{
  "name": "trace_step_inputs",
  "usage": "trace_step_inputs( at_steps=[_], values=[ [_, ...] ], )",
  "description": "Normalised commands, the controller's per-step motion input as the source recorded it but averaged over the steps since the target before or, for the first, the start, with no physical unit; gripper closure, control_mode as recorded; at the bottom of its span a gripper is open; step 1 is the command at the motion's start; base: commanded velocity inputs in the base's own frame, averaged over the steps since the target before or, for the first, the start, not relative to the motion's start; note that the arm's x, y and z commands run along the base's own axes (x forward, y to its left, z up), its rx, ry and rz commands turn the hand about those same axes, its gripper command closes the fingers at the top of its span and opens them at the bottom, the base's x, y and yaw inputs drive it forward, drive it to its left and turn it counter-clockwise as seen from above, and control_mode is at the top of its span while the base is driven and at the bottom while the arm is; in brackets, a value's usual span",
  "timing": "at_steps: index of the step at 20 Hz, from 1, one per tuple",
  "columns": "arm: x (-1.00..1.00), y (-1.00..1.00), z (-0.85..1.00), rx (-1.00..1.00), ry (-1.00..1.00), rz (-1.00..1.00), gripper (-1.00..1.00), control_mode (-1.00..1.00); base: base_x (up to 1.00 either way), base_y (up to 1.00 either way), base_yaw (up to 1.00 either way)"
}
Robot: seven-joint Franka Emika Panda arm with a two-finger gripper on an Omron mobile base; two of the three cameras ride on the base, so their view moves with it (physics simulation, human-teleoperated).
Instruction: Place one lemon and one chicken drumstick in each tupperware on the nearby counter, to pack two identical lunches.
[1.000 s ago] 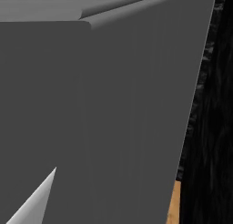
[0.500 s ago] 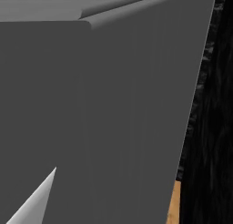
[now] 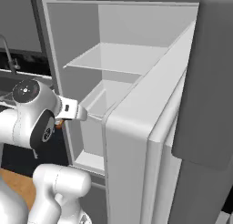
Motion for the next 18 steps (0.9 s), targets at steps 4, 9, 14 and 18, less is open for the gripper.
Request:
trace_step_inputs(
  at_steps=[4, 9, 14, 18],
  values=[
    [0.00, 0.00, 0.00, 0.00, 0.00, 0.00, 1.00, 1.00, -0.39, 1.00, 0.12],
    [0.00, 0.00, 0.00, 0.00, 0.00, 0.00, 1.00, 1.00, 0.45, 1.00, 0.01],
    [0.00, 0.00, 0.00, 0.00, 0.00, 0.00, 1.00, 1.00, 0.99, 1.00, -0.16],
    [0.00, 0.00, 0.00, 0.00, 0.00, 0.00, 1.00, 1.00, 1.00, 0.94, -0.30]
  ],
)
